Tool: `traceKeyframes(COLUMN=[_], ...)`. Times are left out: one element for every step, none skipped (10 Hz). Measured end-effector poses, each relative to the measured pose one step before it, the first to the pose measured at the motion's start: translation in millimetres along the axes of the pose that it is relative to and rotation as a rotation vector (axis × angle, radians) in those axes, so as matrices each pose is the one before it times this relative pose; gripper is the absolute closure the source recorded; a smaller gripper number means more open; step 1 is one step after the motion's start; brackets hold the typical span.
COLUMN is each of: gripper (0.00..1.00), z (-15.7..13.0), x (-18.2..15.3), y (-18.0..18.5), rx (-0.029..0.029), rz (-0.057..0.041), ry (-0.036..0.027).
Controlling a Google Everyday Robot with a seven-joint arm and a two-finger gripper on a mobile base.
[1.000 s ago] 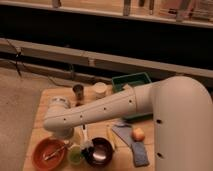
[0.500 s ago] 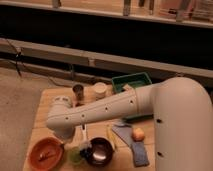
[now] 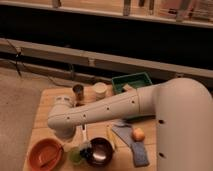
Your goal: Place fork in table surface
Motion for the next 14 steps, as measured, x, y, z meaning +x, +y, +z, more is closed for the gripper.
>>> traceKeyframes(gripper=[1.0,1.0,1.0,1.0,1.0,1.0,1.0,1.0,1.0,1.0,1.0,1.0,1.0,1.0], z=[-5.76,-7.97,-15.74,-16.19,-7.87,-9.56,-6.81,-7.96,-8.38,-10.46,-7.25,-5.07,-8.62,-7.86], x=[0.48,0.85,2.96,4.39,3.26,5.18,7.37,6.59,6.92,13.21,14.0,6.43,8.57,10.57], y=[-3.11,-2.42,-3.36,-3.58,-2.04,-4.41,-5.05,-4.08,-2.01,-2.51,1.85,1.02,0.17,1.29], rx=[0.00355,-0.00299,-0.00349,-0.00299,-0.00169,0.00207,0.00301,0.00522,0.00405,0.00989,0.00837,0.01038,0.01715,0.01463], rz=[-0.00682,-0.00675,-0.00735,-0.0057,-0.00301,-0.00349,-0.00511,-0.0018,0.00369,0.0118,0.02148,0.01234,0.01947,0.02922], ry=[0.00871,0.01141,0.02196,0.02368,0.01291,0.01351,0.01577,0.01691,0.01684,0.02167,0.01967,0.01255,0.0175,0.01894])
